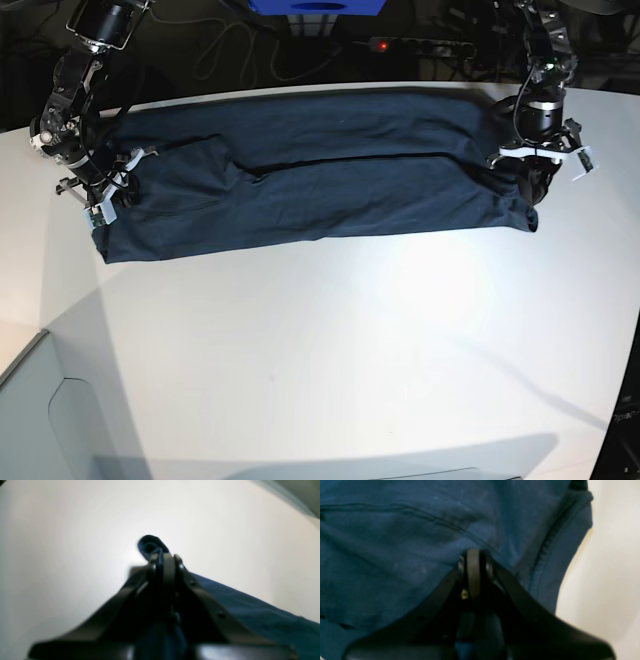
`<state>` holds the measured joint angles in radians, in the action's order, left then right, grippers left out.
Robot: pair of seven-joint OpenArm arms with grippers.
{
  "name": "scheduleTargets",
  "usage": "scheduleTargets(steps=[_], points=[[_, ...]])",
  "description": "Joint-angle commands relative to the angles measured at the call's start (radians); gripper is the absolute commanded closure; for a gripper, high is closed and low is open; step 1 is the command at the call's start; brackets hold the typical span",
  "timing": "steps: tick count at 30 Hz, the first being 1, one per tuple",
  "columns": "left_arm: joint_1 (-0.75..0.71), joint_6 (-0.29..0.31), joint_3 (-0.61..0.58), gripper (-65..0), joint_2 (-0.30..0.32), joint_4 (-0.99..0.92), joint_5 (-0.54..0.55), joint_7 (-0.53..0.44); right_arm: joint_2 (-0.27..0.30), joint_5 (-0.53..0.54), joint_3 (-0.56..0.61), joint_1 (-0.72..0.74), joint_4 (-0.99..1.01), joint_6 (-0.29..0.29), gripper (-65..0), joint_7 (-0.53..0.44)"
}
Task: Fold the T-shirt properly
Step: 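Hold the shirt ends with both grippers and adjust the left grip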
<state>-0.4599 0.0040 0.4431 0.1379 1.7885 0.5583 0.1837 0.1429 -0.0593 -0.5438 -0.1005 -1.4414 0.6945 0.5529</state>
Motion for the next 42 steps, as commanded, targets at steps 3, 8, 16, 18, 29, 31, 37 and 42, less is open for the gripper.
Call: scheduleTargets(steps=[3,8,16,18,29,31,37,42], points=[[0.002,-0.002,0.009,0.0,0.01,-0.02,0.003,-0.028,0.008,-0.015,-0.002,0.015,-0.008,0.004,-0.5,0.008],[0.003,-0.002,0.01,0.0,0.018,-0.068,0.003,-0.033,0.008,-0.015,-0.002,0.018,-0.008,0.004,-0.5,0.008],[0.071,-0.002,0.01,0.0,0.021,-0.22,0.009,-0.031,0.007,-0.015,-0.002,0.018,-0.008,0.004,-0.5,0.008],[0.083,-0.002,0.01,0.0,0.021,-0.244,0.009,-0.026,0.007,-0.015,-0.002,0.018,-0.008,0.004,-0.5,0.008],[0.019,-0.005,0.012,-19.0,0.012,-0.177,0.01,-0.029,0.007,-0.015,-0.002,0.017,-0.008,0.004,-0.5,0.008],[0.0,-0.005,0.012,-19.1,0.012,-0.148,0.01,-0.031,0.007,-0.015,-0.002,0.017,-0.008,0.004,-0.5,0.008],[0.003,-0.005,0.012,-19.1,0.013,-0.155,0.01,-0.033,0.007,-0.015,-0.002,0.018,-0.008,0.004,-0.5,0.008],[-0.003,-0.005,0.012,-19.1,0.01,-0.171,0.01,-0.033,0.007,-0.015,-0.002,0.015,-0.008,0.004,-0.5,0.008]])
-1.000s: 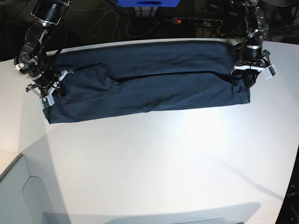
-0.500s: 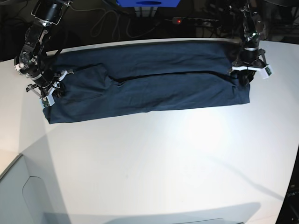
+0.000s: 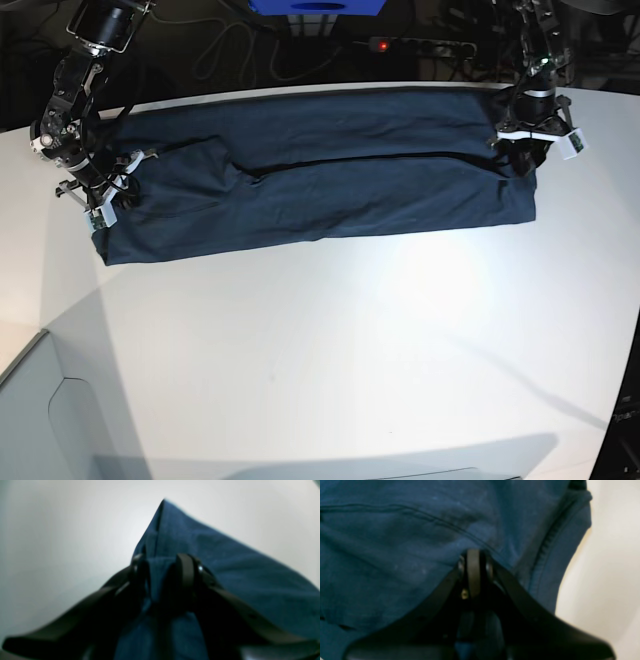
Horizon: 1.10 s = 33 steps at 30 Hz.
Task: Fold the T-shirt properly
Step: 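Hold the shirt ends with both grippers and adjust the left grip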
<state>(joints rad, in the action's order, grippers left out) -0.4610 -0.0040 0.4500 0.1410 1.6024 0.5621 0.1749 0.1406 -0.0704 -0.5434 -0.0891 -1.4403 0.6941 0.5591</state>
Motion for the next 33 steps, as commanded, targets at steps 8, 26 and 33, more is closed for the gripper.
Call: scheduleTargets(steps=[8,26,33], points=[[0.005,0.003,0.077,-19.2,0.009,-0.069,0.006,-0.018,0.009,-0.004,-0.002,0.004,-0.009,0.004,-0.5,0.002],[0.001,0.005,0.076,-19.3,0.006,-0.046,0.008,-0.018,0.009,-0.004,-0.002,0.004,-0.009,0.004,-0.5,0.002],[-0.003,0.005,0.074,-19.4,0.006,-0.007,0.008,-0.018,0.009,-0.004,-0.002,0.004,-0.009,0.004,-0.5,0.002]])
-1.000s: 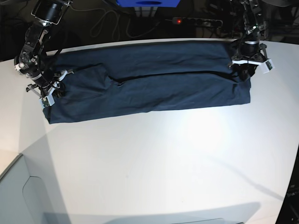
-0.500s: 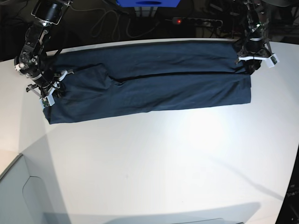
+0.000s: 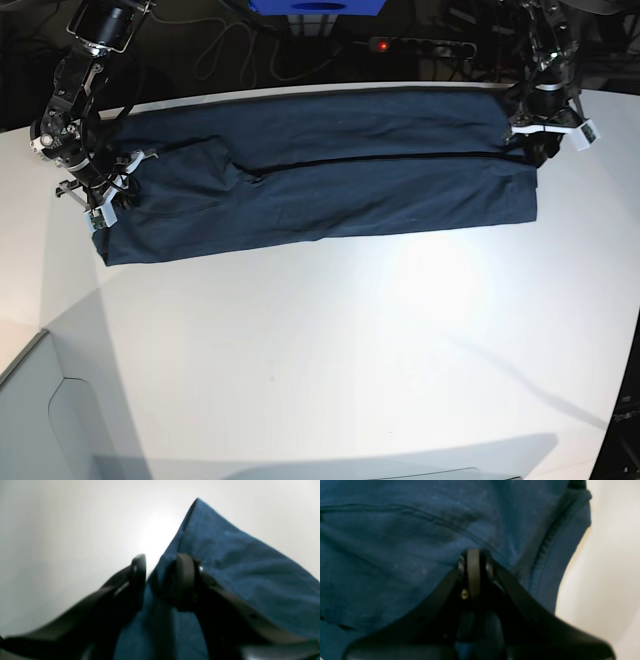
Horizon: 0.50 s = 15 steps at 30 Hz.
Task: Fold the T-shirt properly
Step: 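Hold the shirt ends with both grippers and adjust the left grip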
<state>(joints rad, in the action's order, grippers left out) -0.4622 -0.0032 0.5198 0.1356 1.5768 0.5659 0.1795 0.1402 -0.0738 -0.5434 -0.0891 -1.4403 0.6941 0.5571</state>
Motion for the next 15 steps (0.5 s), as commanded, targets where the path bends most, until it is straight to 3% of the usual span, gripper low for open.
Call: scheduleTargets(steps=[1,4,10,15], points=[[0.001,0.002,0.004,-19.4,0.011,0.015,0.004,-0.022,0.009,-0.001,-0.002,0.004,-0.009,0.004,-0.5,0.004],[0.004,0.002,0.004,-20.5,0.011,0.006,0.003,-0.021,0.009,-0.001,-0.002,0.005,-0.009,0.004,-0.5,0.004],[0.003,0.004,-0.022,-41.4,0.017,0.006,0.001,-0.021,0.009,-0.001,-0.002,0.007,-0.009,0.004,-0.5,0.004],[0.004,0.004,-0.037,-40.0,0.02,0.004,-0.005,-0.021,0.009,-0.001,-0.002,0.009,-0.009,0.004,-0.5,0.004]])
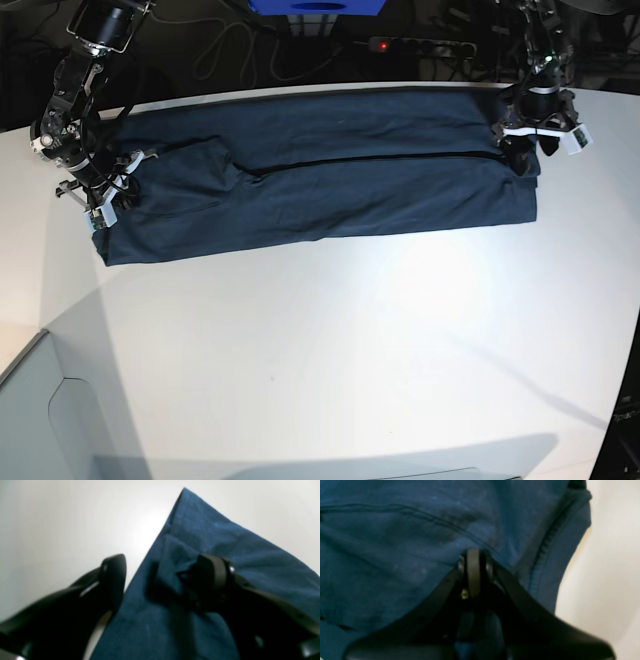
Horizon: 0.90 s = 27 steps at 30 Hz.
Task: Fold the T-shirt properly
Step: 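Hold the shirt ends with both grippers and adjust the left grip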
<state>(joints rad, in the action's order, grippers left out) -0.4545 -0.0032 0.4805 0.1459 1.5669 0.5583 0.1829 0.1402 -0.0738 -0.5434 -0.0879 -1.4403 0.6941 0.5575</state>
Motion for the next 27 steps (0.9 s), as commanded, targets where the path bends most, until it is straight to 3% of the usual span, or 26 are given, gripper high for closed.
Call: scheduleTargets(steps=[1,6,14,20,24,27], points=[[-0.003,0.004,0.002,-38.4,0.01,0.014,0.003,-0.024,0.009,-0.001,-0.002,0.007,-0.009,0.004,-0.5,0.003],[0.012,0.004,0.001,-28.0,0.008,-0.032,0.003,-0.026,0.009,-0.001,-0.002,0.007,-0.009,0.004,-0.5,0.003],[0.02,0.004,0.001,-27.7,0.007,-0.062,0.003,-0.026,0.009,-0.001,-0.002,0.007,-0.009,0.004,-0.5,0.003],[0.013,0.006,-0.064,-26.8,0.014,-0.062,-0.001,-0.026,0.009,-0.001,-0.002,0.007,-0.009,0.004,-0.5,0.003],[0.015,0.006,-0.065,-15.5,0.014,-0.062,-0.001,-0.029,0.009,-0.001,-0.002,0.007,-0.009,0.004,-0.5,0.003],[0.018,0.004,-0.058,-1.0,0.014,-0.062,-0.001,-0.03,0.009,-0.001,-0.002,0.007,-0.009,0.004,-0.5,0.003]])
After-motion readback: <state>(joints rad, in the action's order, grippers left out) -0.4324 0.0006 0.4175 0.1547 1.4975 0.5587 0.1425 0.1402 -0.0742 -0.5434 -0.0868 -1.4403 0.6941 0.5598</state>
